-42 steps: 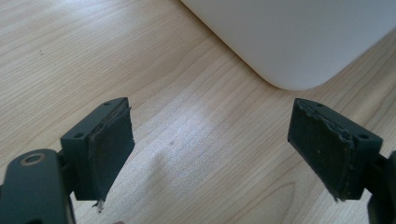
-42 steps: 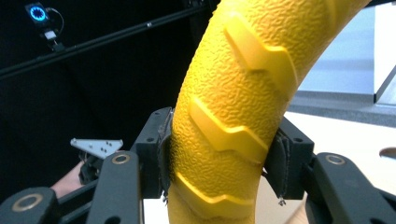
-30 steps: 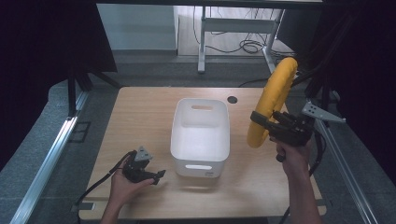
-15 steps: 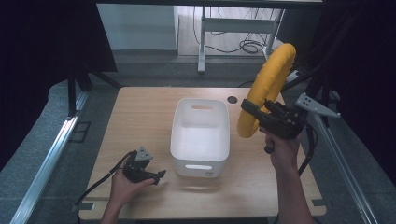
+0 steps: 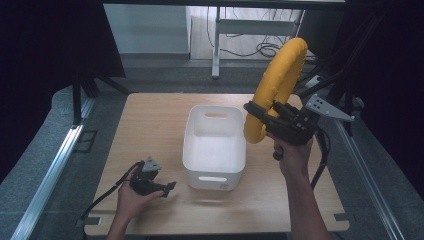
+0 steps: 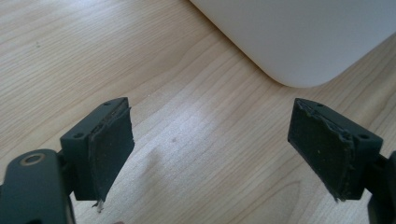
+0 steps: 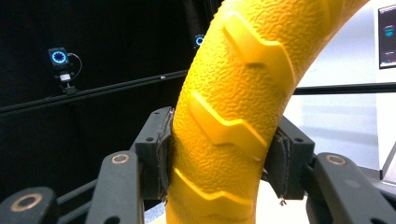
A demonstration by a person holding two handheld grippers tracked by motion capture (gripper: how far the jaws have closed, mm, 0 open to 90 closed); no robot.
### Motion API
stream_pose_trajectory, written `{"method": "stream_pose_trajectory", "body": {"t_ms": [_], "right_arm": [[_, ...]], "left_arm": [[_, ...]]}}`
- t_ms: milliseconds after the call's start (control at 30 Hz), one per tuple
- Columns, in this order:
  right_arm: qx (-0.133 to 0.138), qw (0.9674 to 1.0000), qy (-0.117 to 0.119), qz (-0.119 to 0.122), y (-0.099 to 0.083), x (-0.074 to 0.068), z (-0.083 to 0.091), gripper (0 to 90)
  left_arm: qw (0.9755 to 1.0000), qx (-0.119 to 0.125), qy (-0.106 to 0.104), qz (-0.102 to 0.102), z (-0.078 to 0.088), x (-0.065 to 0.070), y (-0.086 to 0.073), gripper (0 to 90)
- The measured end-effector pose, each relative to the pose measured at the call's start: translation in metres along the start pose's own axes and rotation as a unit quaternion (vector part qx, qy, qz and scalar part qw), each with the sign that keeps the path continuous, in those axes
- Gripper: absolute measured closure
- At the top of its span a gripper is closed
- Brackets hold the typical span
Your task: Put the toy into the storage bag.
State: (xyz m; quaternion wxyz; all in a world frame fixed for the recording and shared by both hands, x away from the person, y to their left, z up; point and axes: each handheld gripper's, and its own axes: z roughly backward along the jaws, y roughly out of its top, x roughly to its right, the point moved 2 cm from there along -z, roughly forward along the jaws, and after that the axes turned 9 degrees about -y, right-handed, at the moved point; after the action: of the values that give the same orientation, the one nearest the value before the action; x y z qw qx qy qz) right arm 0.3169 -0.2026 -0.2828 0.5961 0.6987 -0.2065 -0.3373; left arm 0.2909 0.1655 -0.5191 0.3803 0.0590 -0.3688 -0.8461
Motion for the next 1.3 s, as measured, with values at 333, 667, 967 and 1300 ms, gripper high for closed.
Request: {"method": "stream_pose_trajectory", "body": {"t_ms": [333, 667, 967, 1300], "right_arm": [[0.005, 0.9998, 0.012, 0.015, 0.001, -0.017, -0.01, 48.2], [0.0, 0.9993, 0.032, 0.018, -0.009, -0.034, -0.027, 48.1], [-0.006, 0.9987, 0.046, 0.019, -0.019, -0.049, -0.04, 48.0], [-0.007, 0.9986, 0.051, 0.01, -0.028, -0.055, -0.046, 47.9]], "left_arm": [[1.0, 0.003, -0.002, 0.001, 0.0, 0.0, 0.0, 14.5], [1.0, 0.007, -0.003, 0.002, 0.003, -0.001, 0.001, 14.7], [0.9999, 0.011, -0.002, 0.001, 0.005, 0.0, 0.002, 14.7], [1.0, 0.008, -0.002, 0.0, 0.004, 0.0, 0.001, 14.7]]}}
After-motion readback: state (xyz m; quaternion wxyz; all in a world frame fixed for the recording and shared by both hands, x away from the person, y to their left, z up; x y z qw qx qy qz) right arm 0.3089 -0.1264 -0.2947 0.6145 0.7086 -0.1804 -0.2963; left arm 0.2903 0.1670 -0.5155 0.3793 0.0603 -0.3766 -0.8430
